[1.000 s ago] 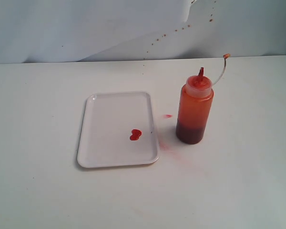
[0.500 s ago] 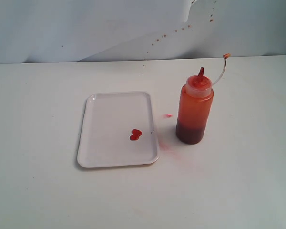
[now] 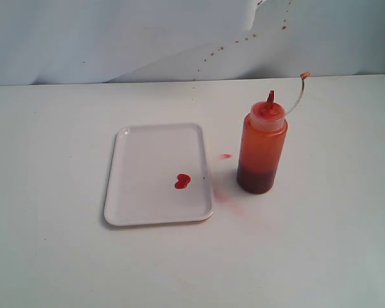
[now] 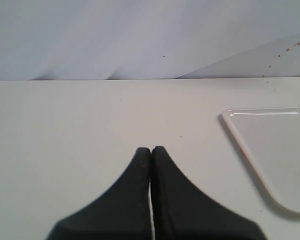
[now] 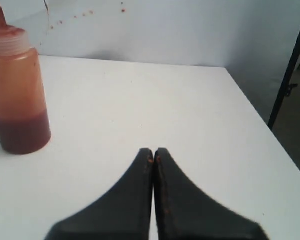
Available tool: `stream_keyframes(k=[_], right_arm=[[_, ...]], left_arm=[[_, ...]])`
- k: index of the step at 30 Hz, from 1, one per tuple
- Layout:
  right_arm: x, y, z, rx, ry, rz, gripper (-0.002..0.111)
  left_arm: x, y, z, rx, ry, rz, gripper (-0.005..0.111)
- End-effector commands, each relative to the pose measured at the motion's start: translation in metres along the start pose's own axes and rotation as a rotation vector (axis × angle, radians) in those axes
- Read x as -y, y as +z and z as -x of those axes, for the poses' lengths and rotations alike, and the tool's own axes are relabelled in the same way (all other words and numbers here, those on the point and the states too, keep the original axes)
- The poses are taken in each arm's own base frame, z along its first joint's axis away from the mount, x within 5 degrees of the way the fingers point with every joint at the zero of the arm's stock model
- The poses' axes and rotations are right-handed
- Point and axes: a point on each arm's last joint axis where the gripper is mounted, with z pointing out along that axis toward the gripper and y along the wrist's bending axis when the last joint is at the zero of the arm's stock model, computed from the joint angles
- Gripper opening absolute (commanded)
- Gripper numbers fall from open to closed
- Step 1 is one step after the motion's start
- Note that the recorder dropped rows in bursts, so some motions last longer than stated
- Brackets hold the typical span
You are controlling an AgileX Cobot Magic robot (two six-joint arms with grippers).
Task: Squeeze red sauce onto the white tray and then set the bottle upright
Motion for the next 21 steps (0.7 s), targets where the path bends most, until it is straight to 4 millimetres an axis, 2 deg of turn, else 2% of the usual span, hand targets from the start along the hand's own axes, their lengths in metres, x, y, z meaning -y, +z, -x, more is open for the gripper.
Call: stream_keyframes(k=[1,16,21], right_arm=[[-0.0029,-0.0002,-0.0024,-0.013,-0.013,0.048,0.000],[-0.0037,-0.0003,-0.0023,-0.012,0.004,0.061,0.000],[-0.0007,-0.0001,-0.0026,-0.017,0.018,0.007,0.000]], left_arm=[[0.0000,0.0001,-0.0008,0.004,-0.011,0.001,0.000],[0.0000,0.0001,-0.0008,0.004,-0.009,0.001,0.000],[0.0000,0.0001,-0.0008,0.004,-0.009,0.001,0.000]])
